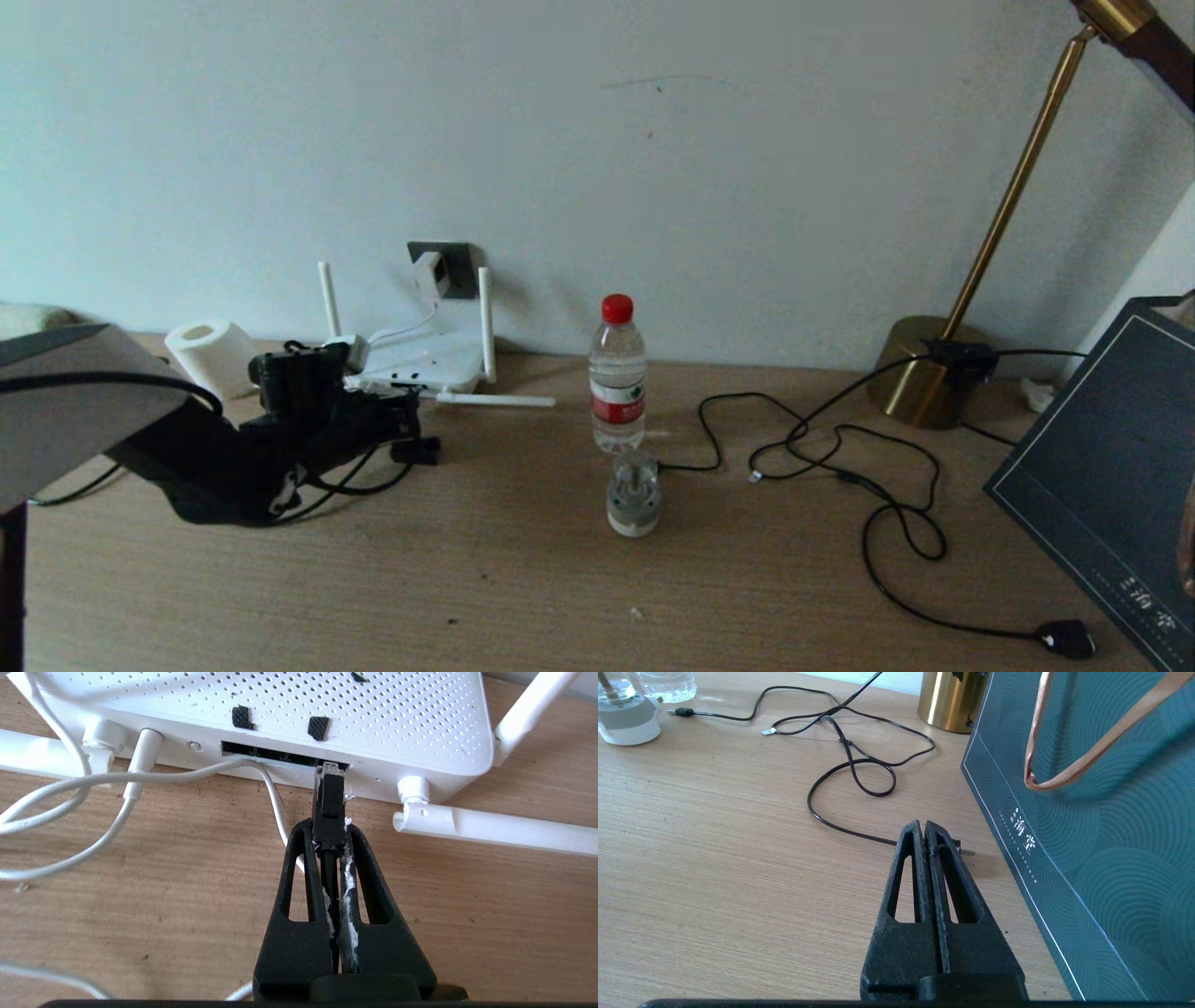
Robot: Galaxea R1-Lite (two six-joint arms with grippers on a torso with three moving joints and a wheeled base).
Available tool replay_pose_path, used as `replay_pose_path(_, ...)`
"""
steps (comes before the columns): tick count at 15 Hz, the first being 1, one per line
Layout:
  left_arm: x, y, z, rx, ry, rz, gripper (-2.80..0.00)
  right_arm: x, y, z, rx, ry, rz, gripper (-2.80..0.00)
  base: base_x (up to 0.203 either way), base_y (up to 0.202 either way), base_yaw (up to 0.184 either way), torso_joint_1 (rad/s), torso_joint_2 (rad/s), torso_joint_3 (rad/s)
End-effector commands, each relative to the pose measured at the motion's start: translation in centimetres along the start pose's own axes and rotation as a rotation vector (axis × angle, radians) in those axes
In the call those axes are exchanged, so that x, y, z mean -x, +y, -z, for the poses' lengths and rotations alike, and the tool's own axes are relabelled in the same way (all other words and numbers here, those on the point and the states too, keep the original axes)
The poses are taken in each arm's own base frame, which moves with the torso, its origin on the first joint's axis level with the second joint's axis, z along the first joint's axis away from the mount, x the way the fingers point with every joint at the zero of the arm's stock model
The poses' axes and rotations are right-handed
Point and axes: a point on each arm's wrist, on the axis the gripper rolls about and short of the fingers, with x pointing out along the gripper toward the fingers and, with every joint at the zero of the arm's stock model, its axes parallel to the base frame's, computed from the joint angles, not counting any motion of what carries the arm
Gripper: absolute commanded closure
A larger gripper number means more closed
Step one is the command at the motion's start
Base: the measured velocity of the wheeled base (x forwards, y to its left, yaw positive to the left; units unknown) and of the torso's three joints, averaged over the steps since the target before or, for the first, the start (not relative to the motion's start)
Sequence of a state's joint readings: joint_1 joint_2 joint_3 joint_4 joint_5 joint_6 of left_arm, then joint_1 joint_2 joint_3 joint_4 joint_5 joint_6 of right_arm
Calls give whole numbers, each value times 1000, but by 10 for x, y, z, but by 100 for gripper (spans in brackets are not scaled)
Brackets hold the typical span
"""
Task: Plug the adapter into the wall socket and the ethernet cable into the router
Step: Align cable and router interface, then plug cable into router interface
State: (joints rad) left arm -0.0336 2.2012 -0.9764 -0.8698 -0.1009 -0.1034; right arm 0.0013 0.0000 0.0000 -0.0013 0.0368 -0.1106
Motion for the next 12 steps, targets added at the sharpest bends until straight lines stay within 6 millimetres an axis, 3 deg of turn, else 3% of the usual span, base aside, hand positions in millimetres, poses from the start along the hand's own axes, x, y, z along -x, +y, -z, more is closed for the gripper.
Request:
replay_pose_path(1,-3,1,3,1,4,0,0,0,0,0,1,1,0,0,0,0,0,0,0,0)
replay_pose_path(12,-4,0,1,0,-3,2,0,0,0,0,1,1,0,0,0,0,0,0,0,0)
